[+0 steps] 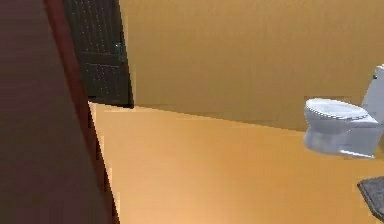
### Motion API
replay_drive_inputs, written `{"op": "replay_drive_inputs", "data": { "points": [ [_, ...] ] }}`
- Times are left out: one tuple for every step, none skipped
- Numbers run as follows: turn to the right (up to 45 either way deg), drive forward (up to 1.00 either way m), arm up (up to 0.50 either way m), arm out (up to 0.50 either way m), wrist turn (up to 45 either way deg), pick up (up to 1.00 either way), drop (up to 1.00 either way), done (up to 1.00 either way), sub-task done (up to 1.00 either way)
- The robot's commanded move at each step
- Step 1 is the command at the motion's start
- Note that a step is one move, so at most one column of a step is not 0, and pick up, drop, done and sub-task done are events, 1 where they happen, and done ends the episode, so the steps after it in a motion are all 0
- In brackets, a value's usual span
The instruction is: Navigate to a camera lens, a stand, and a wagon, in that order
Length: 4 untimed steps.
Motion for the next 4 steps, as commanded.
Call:
{"op": "replay_drive_inputs", "data": {
  "points": [
    [0.0,1.00,0.00,0.00,0.0,0.00,0.00,0.00,0.00],
    [-15.0,0.00,0.00,0.00,0.0,0.00,0.00,0.00,0.00],
    [0.0,0.15,0.00,0.00,0.0,0.00,0.00,0.00,0.00],
    [-45.0,0.00,0.00,0.00,0.0,0.00,0.00,0.00,0.00]
  ]
}}
